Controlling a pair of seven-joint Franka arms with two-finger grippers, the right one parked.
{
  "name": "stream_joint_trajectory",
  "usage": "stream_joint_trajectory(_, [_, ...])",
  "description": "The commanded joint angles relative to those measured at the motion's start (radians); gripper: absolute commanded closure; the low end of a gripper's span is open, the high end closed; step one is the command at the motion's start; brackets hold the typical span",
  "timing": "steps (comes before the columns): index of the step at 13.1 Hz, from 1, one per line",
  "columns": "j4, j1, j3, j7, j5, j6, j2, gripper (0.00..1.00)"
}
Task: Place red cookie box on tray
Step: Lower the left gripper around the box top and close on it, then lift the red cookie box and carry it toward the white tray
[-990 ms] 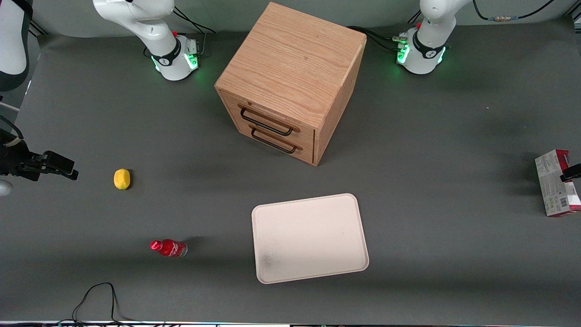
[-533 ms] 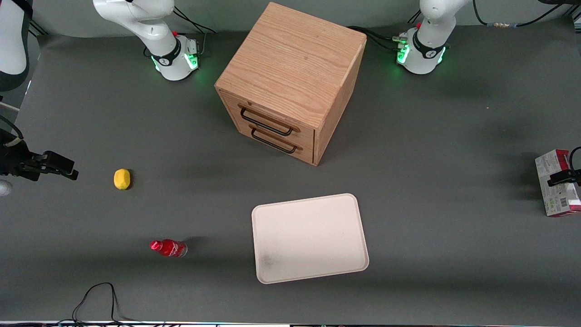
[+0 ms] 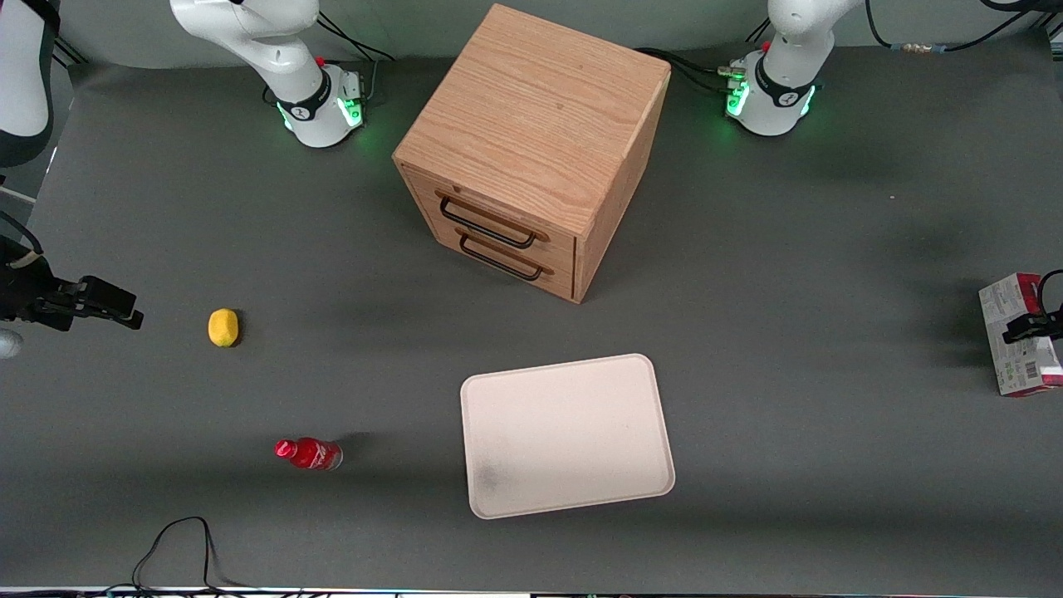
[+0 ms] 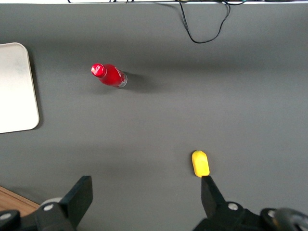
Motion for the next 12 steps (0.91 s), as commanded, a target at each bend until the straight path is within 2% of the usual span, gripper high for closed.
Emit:
stream_joint_trajectory(1, [0.024, -0.001, 0.003, 0.026, -0.001, -0.007, 0.002, 1.00])
stream_joint_trajectory(3, [0.029, -0.004, 0.003, 0.036, 0.001, -0.015, -0.007, 1.00])
stream_joint_trajectory(6, [0.093, -0.012, 0.003, 0.033, 0.007, -0.155, -0.042, 1.00])
stream_joint_trajectory(12, [0.127, -0.027, 0.005, 0.033, 0.051, -0.412, -0.223, 1.00])
